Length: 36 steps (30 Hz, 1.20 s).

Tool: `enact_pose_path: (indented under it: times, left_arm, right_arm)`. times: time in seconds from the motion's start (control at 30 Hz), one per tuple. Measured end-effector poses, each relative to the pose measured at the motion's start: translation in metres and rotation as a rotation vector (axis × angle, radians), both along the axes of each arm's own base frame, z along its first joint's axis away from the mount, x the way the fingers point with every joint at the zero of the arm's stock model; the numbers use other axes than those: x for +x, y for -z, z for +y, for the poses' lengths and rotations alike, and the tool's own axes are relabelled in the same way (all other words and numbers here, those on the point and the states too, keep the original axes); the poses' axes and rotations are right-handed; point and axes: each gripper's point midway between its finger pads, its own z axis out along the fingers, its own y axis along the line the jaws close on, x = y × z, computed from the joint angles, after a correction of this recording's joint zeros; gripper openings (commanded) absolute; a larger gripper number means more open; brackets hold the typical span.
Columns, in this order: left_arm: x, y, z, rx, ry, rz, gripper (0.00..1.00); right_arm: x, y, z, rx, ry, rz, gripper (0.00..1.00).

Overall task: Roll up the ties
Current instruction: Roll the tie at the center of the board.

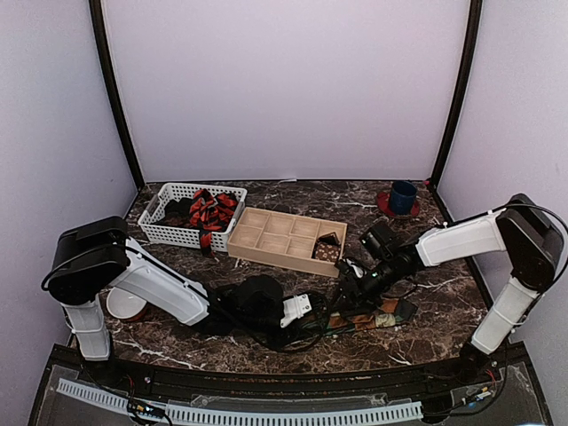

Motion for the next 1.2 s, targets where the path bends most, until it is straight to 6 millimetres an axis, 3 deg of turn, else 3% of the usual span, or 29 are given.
enact_pose_path:
  times: [0.1, 0.27, 0.53, 0.63, 0.73, 0.83, 0.97, 1.2]
  left_arm:
    - [0.000, 0.000, 0.000, 0.001, 0.001, 0.001, 0.40]
    - [-0.001, 0.000, 0.000, 0.001, 0.002, 0.001, 0.40]
    - [-0.001, 0.000, -0.001, 0.000, 0.002, 0.001, 0.40]
    - [-0.001, 0.000, -0.001, 0.000, 0.002, 0.001, 0.40]
    - [-0.001, 0.000, -0.001, 0.001, 0.001, 0.001, 0.42]
    - [-0.001, 0.001, 0.000, 0.003, -0.001, 0.004, 0.55]
    - [0.000, 0.004, 0.003, 0.010, -0.023, 0.009, 0.78]
    - [-0.008, 0.000, 0.027, -0.035, -0.063, 0.022, 0.88]
  right_arm:
    - [-0.004, -0.012, 0.006, 0.025, 0.002, -0.001, 0.54]
    - [-0.027, -0.024, 0.029, 0.077, -0.054, 0.025, 0.51]
    - [-0.034, -0.019, 0.043, 0.090, -0.058, 0.055, 0.42]
    - [-0.033, -0.012, 0.045, 0.080, -0.049, 0.067, 0.32]
    - [-0.032, -0.010, 0.047, 0.085, -0.046, 0.072, 0.14]
    - [-0.031, -0.012, 0.049, 0.095, -0.046, 0.073, 0.00]
    - [-0.031, -0.011, 0.048, 0.096, -0.055, 0.061, 0.00]
    - [-0.038, 0.001, 0.034, 0.064, -0.066, 0.032, 0.00]
